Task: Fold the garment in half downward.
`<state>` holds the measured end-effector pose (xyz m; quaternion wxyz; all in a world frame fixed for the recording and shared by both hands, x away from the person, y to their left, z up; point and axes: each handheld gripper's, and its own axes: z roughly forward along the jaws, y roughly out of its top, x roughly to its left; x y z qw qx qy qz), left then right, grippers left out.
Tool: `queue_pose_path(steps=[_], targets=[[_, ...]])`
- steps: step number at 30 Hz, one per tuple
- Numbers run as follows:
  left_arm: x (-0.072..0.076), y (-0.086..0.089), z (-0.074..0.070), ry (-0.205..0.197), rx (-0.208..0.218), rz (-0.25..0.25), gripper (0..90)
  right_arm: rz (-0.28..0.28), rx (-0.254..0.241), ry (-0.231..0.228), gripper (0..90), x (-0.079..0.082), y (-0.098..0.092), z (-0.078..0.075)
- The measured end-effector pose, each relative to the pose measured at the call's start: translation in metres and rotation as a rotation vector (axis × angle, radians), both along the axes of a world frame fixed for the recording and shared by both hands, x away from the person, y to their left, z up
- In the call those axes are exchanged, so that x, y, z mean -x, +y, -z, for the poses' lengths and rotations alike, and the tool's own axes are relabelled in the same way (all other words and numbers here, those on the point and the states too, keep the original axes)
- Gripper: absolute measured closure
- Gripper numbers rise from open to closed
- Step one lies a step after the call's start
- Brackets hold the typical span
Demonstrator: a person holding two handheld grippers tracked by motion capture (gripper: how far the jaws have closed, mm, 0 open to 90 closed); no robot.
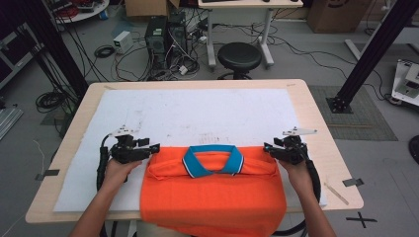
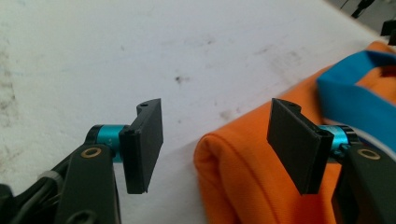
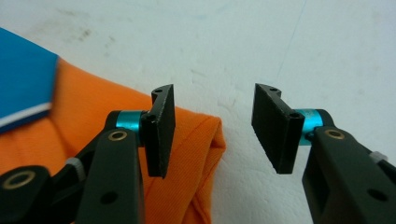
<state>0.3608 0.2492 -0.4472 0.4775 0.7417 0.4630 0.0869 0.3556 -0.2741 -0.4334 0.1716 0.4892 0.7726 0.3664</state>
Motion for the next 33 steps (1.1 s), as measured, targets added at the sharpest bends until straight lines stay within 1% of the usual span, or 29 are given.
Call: queue_pose_path(steps=[1,2,3,5,7,8,9,10,11,12,13,14,15,16,17,18,19,20,21,22,23,25,26,27,28,30,31,32,33], targets=[[-0.001,-0.001,0.003,0.016,-0.017,0.006,37.8,-0.008,0.011,0.019,49.5,-0.003,0.003,0.004],[-0.001,-0.001,0.003,0.016,-0.017,0.006,41.8,-0.008,0.011,0.019,49.5,-0.003,0.003,0.004],[-0.001,-0.002,0.004,0.022,-0.023,0.009,41.8,-0.013,0.018,0.024,50.0,-0.004,0.004,0.005],[-0.001,-0.003,0.006,0.029,-0.034,0.015,49.4,-0.025,0.033,0.037,51.7,-0.005,0.005,0.008],[0.0,-0.006,0.009,0.037,-0.052,0.033,60.4,-0.034,0.035,0.057,55.6,-0.006,0.005,0.011],[0.001,-0.008,0.01,0.037,-0.07,0.036,70.3,-0.047,0.021,0.078,64.7,-0.006,0.005,0.014],[0.002,-0.01,0.009,0.029,-0.079,0.034,70.3,-0.047,0.021,0.078,64.7,-0.006,0.005,0.014],[0.002,-0.011,0.009,0.029,-0.077,0.028,78.2,-0.071,0.002,0.08,77.6,-0.005,0.004,0.014],[0.003,-0.012,0.009,0.028,-0.081,0.023,78.2,-0.071,0.002,0.08,77.6,-0.005,0.004,0.014],[0.003,-0.013,0.008,0.026,-0.081,0.014,79.5,-0.099,0.04,0.056,81.5,-0.003,0.006,0.012],[0.003,-0.012,0.008,0.023,-0.074,0.008,79.7,-0.104,0.061,0.047,82.0,-0.002,0.008,0.011],[0.002,-0.012,0.007,0.018,-0.06,-0.002,79.7,-0.104,0.061,0.047,82.0,-0.002,0.008,0.011],[0.001,-0.011,0.005,0.015,-0.047,-0.011,79.8,-0.104,0.075,0.032,82.2,-0.002,0.009,0.009],[-0.002,-0.01,0.003,0.02,-0.035,-0.014,79.8,-0.097,0.076,0.013,82.3,-0.005,0.008,0.005],[-0.004,-0.009,0.001,0.024,-0.025,-0.016,79.8,-0.089,0.062,0.009,82.3,-0.007,0.007,0.002],[-0.007,-0.009,-0.001,0.017,-0.022,-0.02,79.8,-0.089,0.062,0.009,82.3,-0.007,0.007,0.002],[-0.01,-0.009,-0.003,0.01,-0.019,-0.024,79.8,-0.078,0.044,0.008,82.3,-0.01,0.005,0.0],[-0.012,-0.009,-0.006,0.0,-0.006,-0.033,79.8,-0.072,0.04,0.003,82.3,-0.013,0.004,-0.002],[-0.015,-0.009,-0.008,0.004,0.001,-0.037,79.8,-0.057,0.03,-0.003,82.3,-0.019,0.002,-0.006],[-0.019,-0.009,-0.01,-0.001,0.007,-0.041,79.8,-0.057,0.03,-0.003,82.3,-0.019,0.002,-0.006],[-0.023,-0.009,-0.012,-0.003,0.014,-0.045,79.8,-0.048,0.035,-0.02,82.3,-0.026,0.002,-0.009],[-0.031,-0.009,-0.017,-0.013,0.022,-0.055,79.8,-0.042,0.036,-0.025,82.2,-0.03,0.002,-0.011],[-0.036,-0.01,-0.019,-0.012,0.014,-0.058,79.8,-0.036,0.04,-0.027,82.2,-0.034,0.003,-0.013],[-0.044,-0.01,-0.023,-0.028,0.018,-0.066,79.8,-0.024,0.033,-0.037,82.2,-0.043,0.004,-0.017],[-0.044,-0.01,-0.023,-0.028,0.018,-0.066,79.8,-0.024,0.033,-0.037,82.2,-0.043,0.004,-0.017],[-0.053,-0.01,-0.027,-0.028,0.024,-0.075,79.7,-0.006,0.023,-0.046,82.2,-0.052,0.005,-0.02],[-0.057,-0.01,-0.027,-0.047,0.036,-0.082,79.7,0.002,0.041,-0.056,82.2,-0.06,0.007,-0.022],[-0.06,-0.009,-0.027,-0.05,0.044,-0.089,79.7,0.002,0.041,-0.056,82.2,-0.06,0.007,-0.022],[-0.064,-0.009,-0.026,-0.041,0.043,-0.091,79.7,0.011,0.046,-0.057,82.1,-0.064,0.008,-0.023]])
